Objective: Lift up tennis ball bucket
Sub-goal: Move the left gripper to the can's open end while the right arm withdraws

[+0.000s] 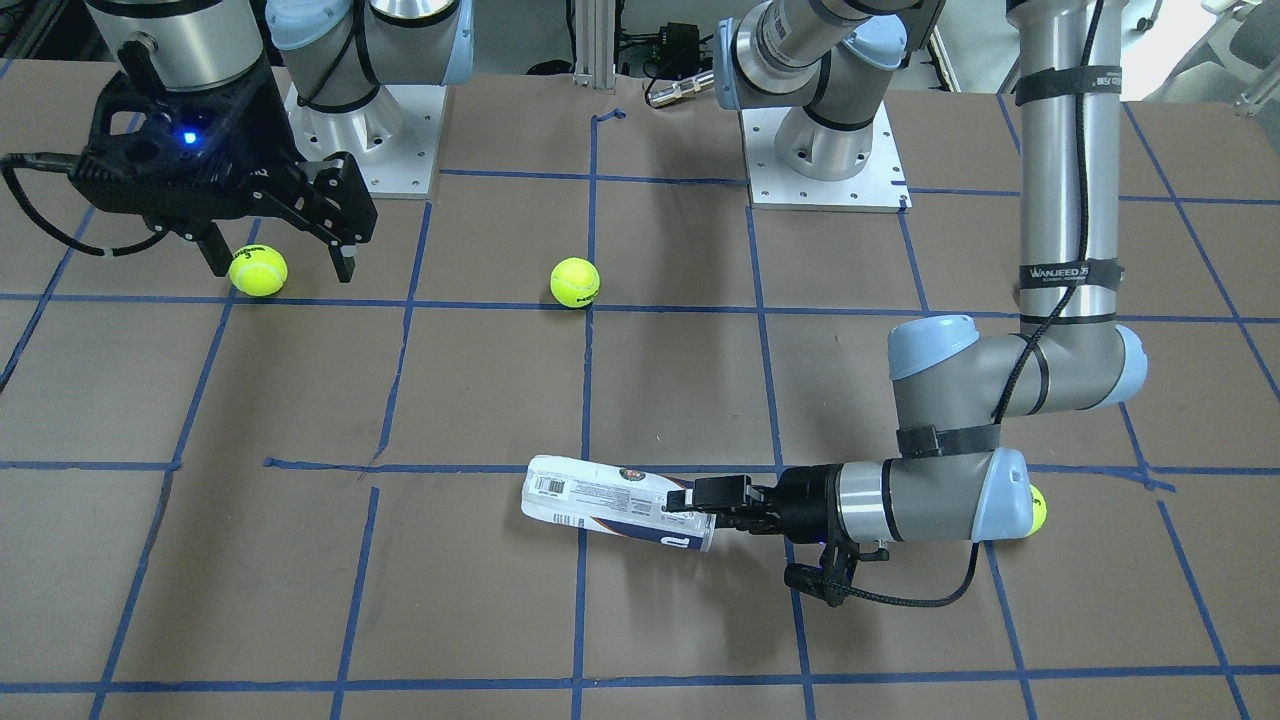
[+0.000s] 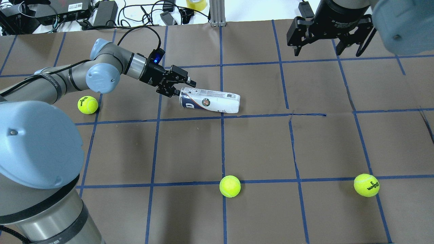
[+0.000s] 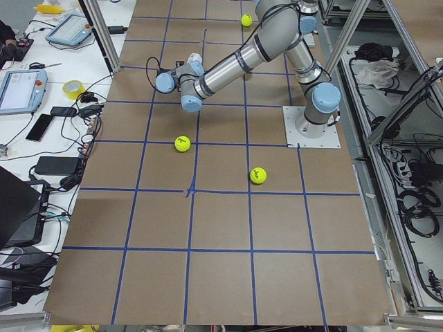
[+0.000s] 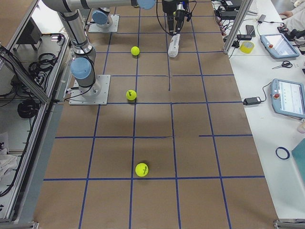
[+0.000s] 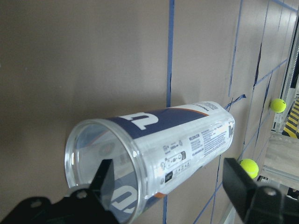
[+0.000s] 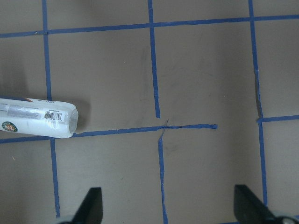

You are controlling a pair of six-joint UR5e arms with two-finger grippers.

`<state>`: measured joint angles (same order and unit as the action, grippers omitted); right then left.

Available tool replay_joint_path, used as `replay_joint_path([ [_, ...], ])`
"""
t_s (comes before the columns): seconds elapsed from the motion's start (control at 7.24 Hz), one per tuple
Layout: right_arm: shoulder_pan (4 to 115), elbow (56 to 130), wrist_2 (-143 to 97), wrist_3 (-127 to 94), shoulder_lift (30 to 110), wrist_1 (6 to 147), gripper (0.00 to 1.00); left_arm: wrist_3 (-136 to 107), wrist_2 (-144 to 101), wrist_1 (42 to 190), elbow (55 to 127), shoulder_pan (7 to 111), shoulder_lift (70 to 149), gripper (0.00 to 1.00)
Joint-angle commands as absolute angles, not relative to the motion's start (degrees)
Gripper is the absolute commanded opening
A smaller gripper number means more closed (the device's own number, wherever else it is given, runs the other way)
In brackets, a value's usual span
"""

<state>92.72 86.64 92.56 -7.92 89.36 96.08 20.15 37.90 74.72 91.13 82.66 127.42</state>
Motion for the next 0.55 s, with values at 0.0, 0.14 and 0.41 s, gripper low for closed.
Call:
replay_joint_path([
  [0.0,92.6,88.1,93.0,-10.5,89.6,94.8,1.00,19.8,36.7,74.7,91.1,82.6,128.0,0.35],
  [0.14,92.6,88.4,93.1,-10.5,89.7,94.8,1.00,18.2,36.7,74.7,91.1,82.6,127.4,0.11],
  [0.41,92.5,88.4,92.9,-10.5,89.7,94.2,1.00,13.5,36.8,74.4,90.7,82.7,125.5,0.00],
])
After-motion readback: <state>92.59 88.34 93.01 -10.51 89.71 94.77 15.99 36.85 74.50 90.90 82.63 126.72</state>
